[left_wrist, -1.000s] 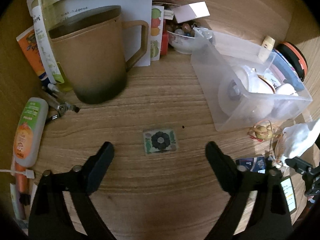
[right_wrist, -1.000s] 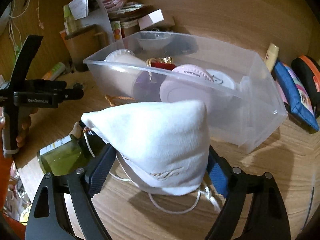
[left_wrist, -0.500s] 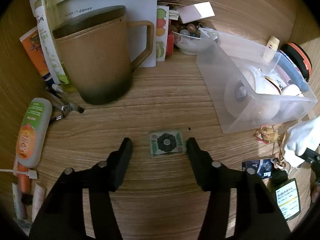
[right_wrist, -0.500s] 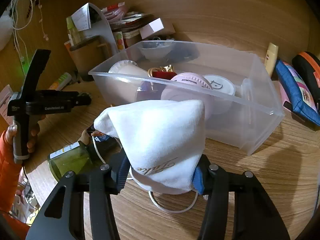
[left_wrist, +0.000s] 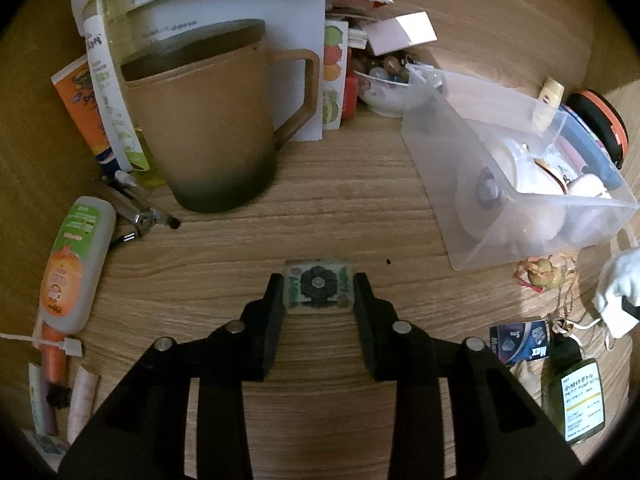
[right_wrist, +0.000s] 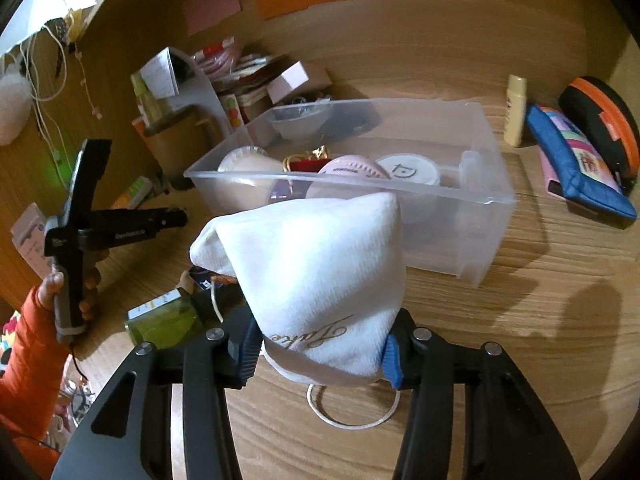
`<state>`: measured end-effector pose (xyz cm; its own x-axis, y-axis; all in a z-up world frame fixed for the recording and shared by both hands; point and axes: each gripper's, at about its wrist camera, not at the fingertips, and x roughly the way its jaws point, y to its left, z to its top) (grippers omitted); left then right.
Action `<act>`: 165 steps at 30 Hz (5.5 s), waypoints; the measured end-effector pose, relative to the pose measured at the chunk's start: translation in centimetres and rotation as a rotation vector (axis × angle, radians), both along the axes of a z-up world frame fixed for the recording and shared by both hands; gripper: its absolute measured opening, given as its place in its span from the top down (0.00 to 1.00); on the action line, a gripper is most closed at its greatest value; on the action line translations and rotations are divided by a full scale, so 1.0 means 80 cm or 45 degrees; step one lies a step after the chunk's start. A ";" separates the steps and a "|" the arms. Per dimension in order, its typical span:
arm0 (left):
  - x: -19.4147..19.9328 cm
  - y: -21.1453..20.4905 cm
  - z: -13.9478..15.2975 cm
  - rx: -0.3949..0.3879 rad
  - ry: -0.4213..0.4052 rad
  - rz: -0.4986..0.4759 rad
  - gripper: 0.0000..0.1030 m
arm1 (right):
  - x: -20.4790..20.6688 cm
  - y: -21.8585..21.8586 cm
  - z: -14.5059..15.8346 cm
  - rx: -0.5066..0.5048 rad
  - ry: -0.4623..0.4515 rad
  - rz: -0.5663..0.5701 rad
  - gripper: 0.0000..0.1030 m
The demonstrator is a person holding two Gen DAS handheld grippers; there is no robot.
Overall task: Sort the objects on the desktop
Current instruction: 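Grasp the white drawstring pouch with the right gripper while the left grasps a small card, then carry the white pouch and small card over the clear bin and lower them, then open both grippers to drop the pouch and card into the bin, withdraw, then grasp the blue card pack with the left gripper while the right grasps the gold bell ornament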
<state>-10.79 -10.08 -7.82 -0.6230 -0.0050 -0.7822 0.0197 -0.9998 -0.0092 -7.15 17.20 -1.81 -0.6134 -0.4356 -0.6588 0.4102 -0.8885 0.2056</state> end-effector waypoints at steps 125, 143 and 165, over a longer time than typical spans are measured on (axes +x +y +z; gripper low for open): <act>-0.052 0.141 0.119 -0.027 0.266 -0.267 0.16 | -0.090 0.015 0.089 0.144 0.288 -0.142 0.06; 0.034 0.118 0.116 0.024 0.268 -0.280 0.13 | -0.014 0.018 0.097 0.101 0.277 -0.220 0.06; 0.028 0.097 0.007 0.067 -0.031 -0.351 0.13 | -0.016 -0.054 0.003 0.201 0.034 0.029 0.21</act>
